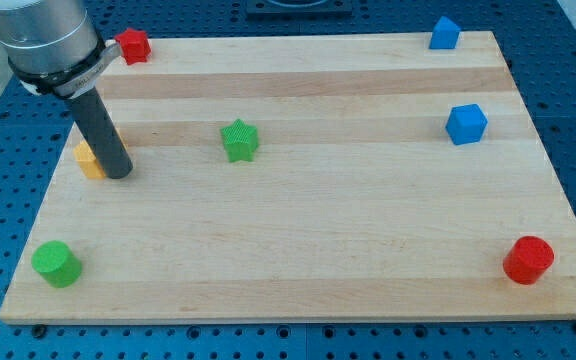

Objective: Point your arm towards the red star

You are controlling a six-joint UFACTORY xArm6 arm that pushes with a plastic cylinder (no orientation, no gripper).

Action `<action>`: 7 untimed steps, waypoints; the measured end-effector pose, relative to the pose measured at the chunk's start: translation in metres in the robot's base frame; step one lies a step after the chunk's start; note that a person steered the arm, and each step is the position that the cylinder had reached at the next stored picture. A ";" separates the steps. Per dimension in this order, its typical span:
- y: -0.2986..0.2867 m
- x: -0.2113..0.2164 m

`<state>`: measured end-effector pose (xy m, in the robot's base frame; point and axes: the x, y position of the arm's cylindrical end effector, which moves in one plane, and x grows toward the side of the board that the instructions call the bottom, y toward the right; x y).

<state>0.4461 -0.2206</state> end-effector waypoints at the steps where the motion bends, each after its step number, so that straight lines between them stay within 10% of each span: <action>1: 0.000 0.000; 7: 0.055 0.033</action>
<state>0.4793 -0.1660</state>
